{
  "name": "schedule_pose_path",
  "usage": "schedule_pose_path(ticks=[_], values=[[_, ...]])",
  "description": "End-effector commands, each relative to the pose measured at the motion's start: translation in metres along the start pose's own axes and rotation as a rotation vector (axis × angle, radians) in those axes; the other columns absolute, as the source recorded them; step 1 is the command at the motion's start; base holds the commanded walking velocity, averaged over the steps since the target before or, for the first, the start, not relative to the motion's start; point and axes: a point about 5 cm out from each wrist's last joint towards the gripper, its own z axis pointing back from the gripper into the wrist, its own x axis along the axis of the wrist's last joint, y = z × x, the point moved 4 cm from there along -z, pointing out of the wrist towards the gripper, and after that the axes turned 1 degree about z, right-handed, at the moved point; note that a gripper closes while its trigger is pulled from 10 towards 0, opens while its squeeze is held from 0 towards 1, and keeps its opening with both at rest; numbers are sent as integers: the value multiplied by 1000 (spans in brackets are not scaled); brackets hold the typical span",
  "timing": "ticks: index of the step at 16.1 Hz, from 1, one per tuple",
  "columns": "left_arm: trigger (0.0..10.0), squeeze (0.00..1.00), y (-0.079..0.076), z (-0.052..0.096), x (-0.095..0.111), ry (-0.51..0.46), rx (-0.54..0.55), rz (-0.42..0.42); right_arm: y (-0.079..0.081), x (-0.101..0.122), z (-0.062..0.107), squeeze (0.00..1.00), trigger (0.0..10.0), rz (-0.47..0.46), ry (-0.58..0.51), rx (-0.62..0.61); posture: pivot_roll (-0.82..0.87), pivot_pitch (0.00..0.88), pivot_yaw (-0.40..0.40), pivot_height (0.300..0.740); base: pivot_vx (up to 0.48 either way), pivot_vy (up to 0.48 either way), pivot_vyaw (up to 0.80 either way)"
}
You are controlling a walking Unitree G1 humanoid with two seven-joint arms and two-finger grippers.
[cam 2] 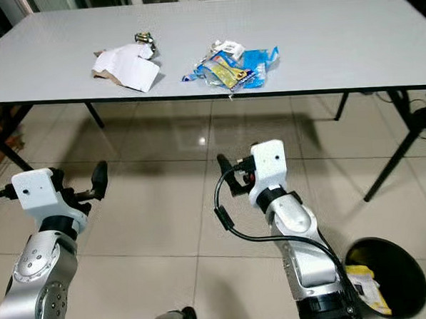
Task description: Picking trash to rubbish bin
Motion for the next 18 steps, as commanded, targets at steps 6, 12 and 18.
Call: schedule_pose_path(ticks=[6,12,18], values=[[10000,1000,0,1,6,-19,1,-17,7,13,-3,1000,10000,-14,-49,34,-47,134,55,740,0,0,0],[10000,0,-8,-6,24,-58,-39,54,12,17,-3,0,10000,-48,-65,65,-52,137,58,740,51,0,0],[10000,0,-10,-5,27,-59,-46,59,18,17,-2,0,10000,-38,-65,100,-52,142,57,740,411,0,0]])
